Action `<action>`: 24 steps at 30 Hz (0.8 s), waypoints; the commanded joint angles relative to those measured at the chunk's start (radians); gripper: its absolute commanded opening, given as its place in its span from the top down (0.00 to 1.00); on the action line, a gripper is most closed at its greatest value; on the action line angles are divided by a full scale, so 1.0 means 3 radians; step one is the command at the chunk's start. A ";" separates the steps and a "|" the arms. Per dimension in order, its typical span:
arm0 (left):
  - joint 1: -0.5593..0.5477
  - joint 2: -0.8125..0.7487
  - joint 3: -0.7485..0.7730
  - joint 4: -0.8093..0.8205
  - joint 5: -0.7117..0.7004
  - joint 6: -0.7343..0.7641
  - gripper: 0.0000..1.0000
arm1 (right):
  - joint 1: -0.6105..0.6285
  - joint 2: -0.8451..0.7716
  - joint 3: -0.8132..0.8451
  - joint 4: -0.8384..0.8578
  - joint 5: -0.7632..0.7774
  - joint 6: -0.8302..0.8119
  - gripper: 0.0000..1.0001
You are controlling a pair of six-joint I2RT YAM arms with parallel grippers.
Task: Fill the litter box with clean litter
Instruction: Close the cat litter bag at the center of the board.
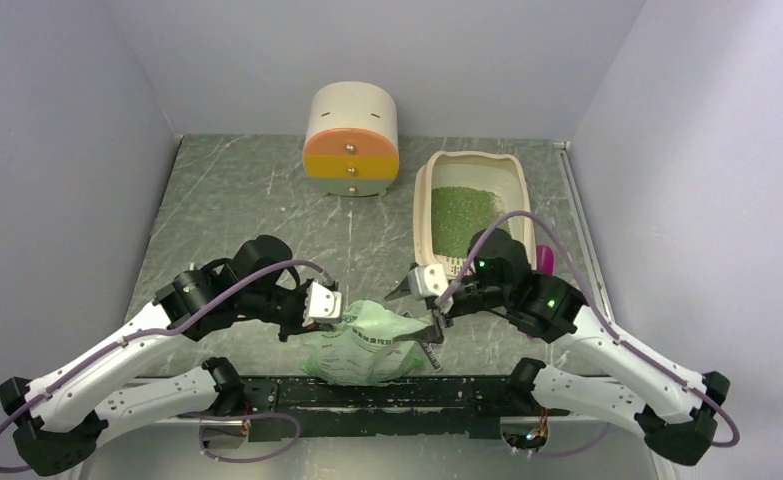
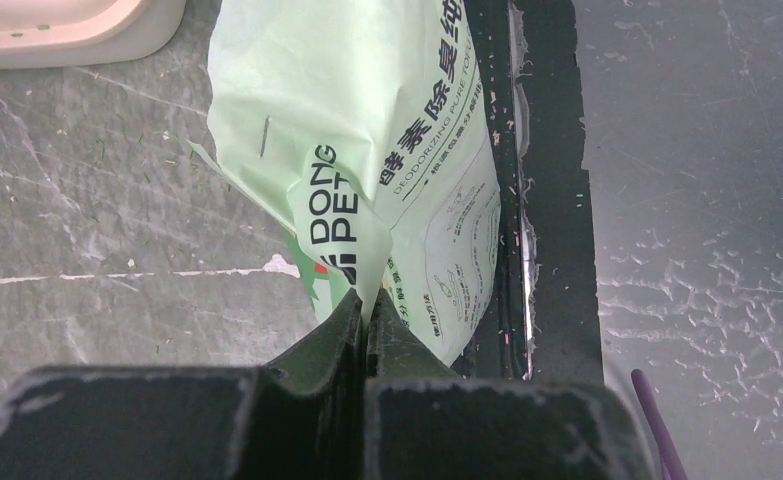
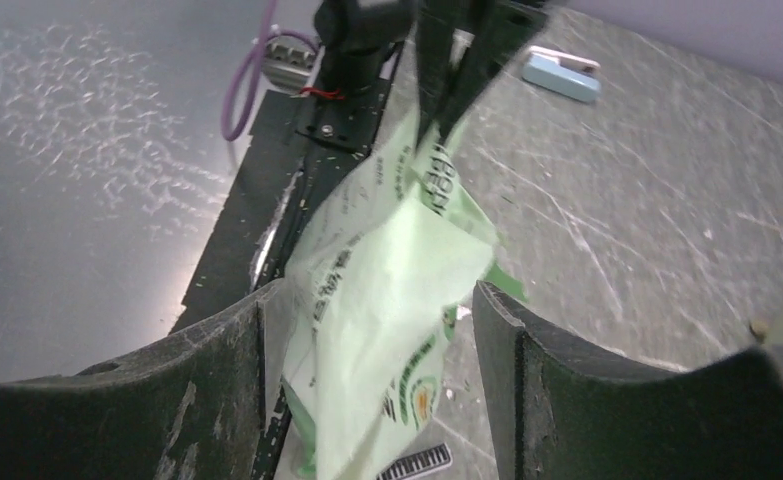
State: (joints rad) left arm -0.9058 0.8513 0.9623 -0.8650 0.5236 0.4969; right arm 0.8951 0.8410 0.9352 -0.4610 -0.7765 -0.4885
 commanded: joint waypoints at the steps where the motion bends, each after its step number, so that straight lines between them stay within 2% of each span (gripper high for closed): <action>1: -0.0012 -0.0021 0.0172 0.0047 0.0119 -0.0051 0.95 | 0.0427 0.0142 0.0166 -0.0078 0.0399 -0.0300 0.31; 4: -0.0012 -0.0034 0.0162 0.0077 0.0094 -0.0074 0.95 | 0.0731 0.0214 0.0116 0.0003 0.0804 -0.0308 0.31; 9: -0.0013 -0.0041 0.0158 0.0076 0.0092 -0.0078 0.95 | 0.1166 0.0444 0.0072 -0.0239 0.1768 -0.0386 0.34; 12: -0.0011 -0.0067 0.0167 0.0057 0.0114 -0.0061 0.95 | 0.1234 0.0534 0.0020 -0.0394 0.2111 -0.0314 0.42; 17: -0.0011 -0.0145 0.0167 0.0056 0.0140 -0.0056 0.95 | 0.1233 0.0428 -0.0080 -0.0457 0.2512 -0.0143 0.47; 22: -0.0010 -0.0129 0.0167 0.0054 0.0138 -0.0056 0.95 | 0.1234 0.0454 0.0003 -0.0658 0.2329 -0.0127 0.98; 24: -0.0013 -0.0127 0.0174 0.0048 0.0134 -0.0052 0.95 | 0.1232 0.0472 0.0005 -0.0699 0.2202 -0.0083 1.00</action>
State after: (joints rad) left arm -0.9054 0.8333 0.9623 -0.8585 0.5156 0.4904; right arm 1.2694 0.9829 0.9237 -0.6003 -0.1211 -0.5293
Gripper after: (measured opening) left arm 0.048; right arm 0.028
